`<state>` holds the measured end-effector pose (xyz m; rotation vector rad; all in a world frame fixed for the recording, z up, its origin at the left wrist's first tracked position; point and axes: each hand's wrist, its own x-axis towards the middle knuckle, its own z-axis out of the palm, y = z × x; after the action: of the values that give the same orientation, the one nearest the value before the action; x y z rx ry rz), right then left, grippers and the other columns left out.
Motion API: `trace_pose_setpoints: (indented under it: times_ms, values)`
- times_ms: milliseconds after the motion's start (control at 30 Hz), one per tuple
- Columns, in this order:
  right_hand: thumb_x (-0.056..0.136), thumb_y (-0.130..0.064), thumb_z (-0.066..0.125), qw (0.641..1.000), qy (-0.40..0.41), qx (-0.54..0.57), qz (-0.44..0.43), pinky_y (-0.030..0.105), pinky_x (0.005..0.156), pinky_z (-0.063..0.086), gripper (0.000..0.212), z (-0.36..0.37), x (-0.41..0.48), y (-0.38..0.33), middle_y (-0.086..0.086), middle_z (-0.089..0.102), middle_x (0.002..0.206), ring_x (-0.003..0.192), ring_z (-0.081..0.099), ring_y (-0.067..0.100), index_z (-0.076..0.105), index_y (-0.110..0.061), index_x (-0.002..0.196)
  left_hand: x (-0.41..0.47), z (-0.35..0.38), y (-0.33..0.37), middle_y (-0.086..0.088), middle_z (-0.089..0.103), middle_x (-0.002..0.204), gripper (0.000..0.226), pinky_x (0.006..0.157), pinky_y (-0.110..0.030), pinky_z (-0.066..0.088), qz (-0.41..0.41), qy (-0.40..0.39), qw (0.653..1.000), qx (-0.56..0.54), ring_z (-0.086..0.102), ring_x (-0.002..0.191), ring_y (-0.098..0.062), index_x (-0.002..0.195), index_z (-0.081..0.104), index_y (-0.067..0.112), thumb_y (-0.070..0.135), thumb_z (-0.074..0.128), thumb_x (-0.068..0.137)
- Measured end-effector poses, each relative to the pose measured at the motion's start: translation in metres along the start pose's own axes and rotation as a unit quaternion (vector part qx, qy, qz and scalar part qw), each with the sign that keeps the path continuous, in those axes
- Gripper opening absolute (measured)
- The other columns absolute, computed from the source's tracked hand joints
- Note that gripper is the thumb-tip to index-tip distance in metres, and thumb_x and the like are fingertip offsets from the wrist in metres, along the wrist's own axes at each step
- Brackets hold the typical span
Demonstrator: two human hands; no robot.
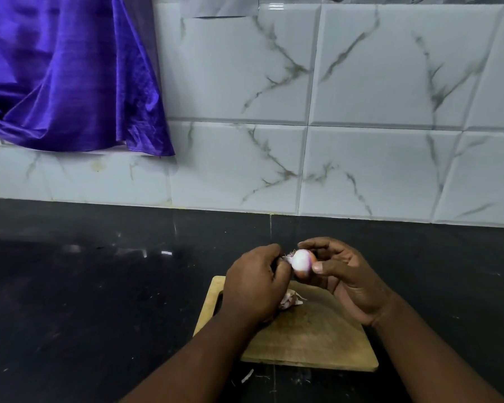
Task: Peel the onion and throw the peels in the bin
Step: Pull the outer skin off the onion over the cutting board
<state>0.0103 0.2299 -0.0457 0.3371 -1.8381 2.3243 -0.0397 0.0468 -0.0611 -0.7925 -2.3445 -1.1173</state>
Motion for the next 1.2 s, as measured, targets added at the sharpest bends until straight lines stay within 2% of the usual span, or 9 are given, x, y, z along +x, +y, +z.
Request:
trace_pose_setpoints:
  times_ms: [200, 267, 333, 500, 667, 867, 1000, 1067, 1200]
  values:
    - [0.062, -0.011, 0.084, 0.997, -0.010, 0.080, 0.001, 0.038, 0.074, 0.064, 0.051, -0.005, 0.001, -0.005, 0.027, 0.073, 0.104, 0.084, 0.074, 0.033, 0.075, -0.002, 0.112, 0.008, -0.001, -0.012, 0.001, 0.053, 0.059, 0.037, 0.053, -0.031, 0.031, -0.094, 0.004, 0.996, -0.003, 0.048, 0.056, -0.014, 0.067, 0.052, 0.015, 0.032, 0.054, 0.100]
    - [0.074, -0.006, 0.073, 0.997, 0.023, 0.068, 0.006, 0.037, 0.073, 0.064, 0.037, -0.007, 0.003, -0.003, 0.028, 0.071, 0.106, 0.084, 0.074, 0.032, 0.075, -0.003, 0.111, 0.003, -0.001, -0.009, 0.002, 0.057, 0.059, 0.041, 0.052, -0.028, 0.032, -0.076, -0.032, 0.996, 0.013, 0.052, 0.055, -0.011, 0.064, 0.056, 0.020, 0.040, 0.056, 0.099]
    - [0.079, -0.003, 0.068, 0.998, 0.032, 0.051, 0.016, 0.039, 0.078, 0.064, 0.033, -0.008, 0.004, 0.002, 0.028, 0.070, 0.110, 0.089, 0.073, 0.034, 0.073, -0.004, 0.111, -0.001, -0.001, -0.004, 0.002, 0.061, 0.059, 0.042, 0.052, -0.026, 0.033, -0.052, -0.062, 0.997, 0.020, 0.055, 0.055, -0.011, 0.064, 0.062, 0.023, 0.046, 0.057, 0.098]
    - [0.075, 0.003, 0.071, 0.999, 0.027, 0.036, 0.019, 0.036, 0.078, 0.063, 0.036, -0.004, 0.004, 0.003, 0.023, 0.070, 0.110, 0.095, 0.071, 0.033, 0.065, -0.003, 0.110, 0.000, -0.004, -0.005, -0.003, 0.060, 0.061, 0.040, 0.053, -0.032, 0.037, -0.025, -0.023, 0.999, -0.024, 0.057, 0.060, -0.019, 0.065, 0.061, 0.019, 0.050, 0.051, 0.088]
    - [0.074, 0.001, 0.077, 1.000, 0.019, -0.004, 0.021, 0.036, 0.079, 0.062, 0.036, -0.002, 0.003, 0.003, 0.016, 0.072, 0.105, 0.091, 0.070, 0.026, 0.064, -0.007, 0.106, -0.003, -0.003, -0.001, 0.003, 0.057, 0.067, 0.043, 0.055, -0.036, 0.041, 0.025, 0.007, 0.999, -0.043, 0.055, 0.065, -0.014, 0.075, 0.058, 0.026, 0.062, 0.045, 0.092]
    - [0.074, 0.009, 0.080, 1.000, 0.005, -0.030, 0.003, 0.036, 0.080, 0.062, 0.042, 0.000, 0.002, 0.003, 0.015, 0.074, 0.100, 0.089, 0.072, 0.025, 0.060, -0.002, 0.109, -0.002, 0.000, -0.002, 0.002, 0.054, 0.066, 0.035, 0.056, -0.038, 0.039, 0.034, -0.005, 0.996, -0.084, 0.052, 0.064, -0.017, 0.072, 0.053, 0.027, 0.050, 0.053, 0.099]
    - [0.058, -0.012, 0.097, 0.999, 0.014, -0.033, 0.007, 0.041, 0.082, 0.061, 0.057, -0.001, 0.003, 0.002, 0.014, 0.074, 0.105, 0.094, 0.071, 0.030, 0.065, -0.007, 0.105, 0.000, 0.000, -0.006, 0.004, 0.055, 0.069, 0.022, 0.058, -0.041, 0.042, 0.039, -0.004, 0.995, -0.096, 0.053, 0.066, -0.017, 0.076, 0.056, 0.024, 0.031, 0.049, 0.095]
    - [0.054, -0.018, 0.101, 0.999, 0.015, -0.029, 0.006, 0.041, 0.083, 0.061, 0.063, -0.001, 0.002, 0.002, 0.015, 0.073, 0.107, 0.096, 0.071, 0.031, 0.065, -0.008, 0.105, -0.001, 0.001, -0.006, 0.004, 0.056, 0.071, 0.022, 0.059, -0.044, 0.044, 0.044, -0.008, 0.994, -0.103, 0.054, 0.067, -0.016, 0.078, 0.057, 0.024, 0.030, 0.048, 0.097]
    - [0.071, 0.001, 0.087, 0.999, 0.019, -0.041, -0.005, 0.037, 0.082, 0.062, 0.042, 0.000, 0.000, 0.000, 0.012, 0.074, 0.105, 0.094, 0.072, 0.026, 0.063, -0.005, 0.106, -0.003, 0.000, -0.005, 0.007, 0.056, 0.072, 0.026, 0.060, -0.040, 0.044, 0.053, -0.017, 0.994, -0.097, 0.054, 0.068, -0.014, 0.082, 0.059, 0.027, 0.044, 0.049, 0.099]
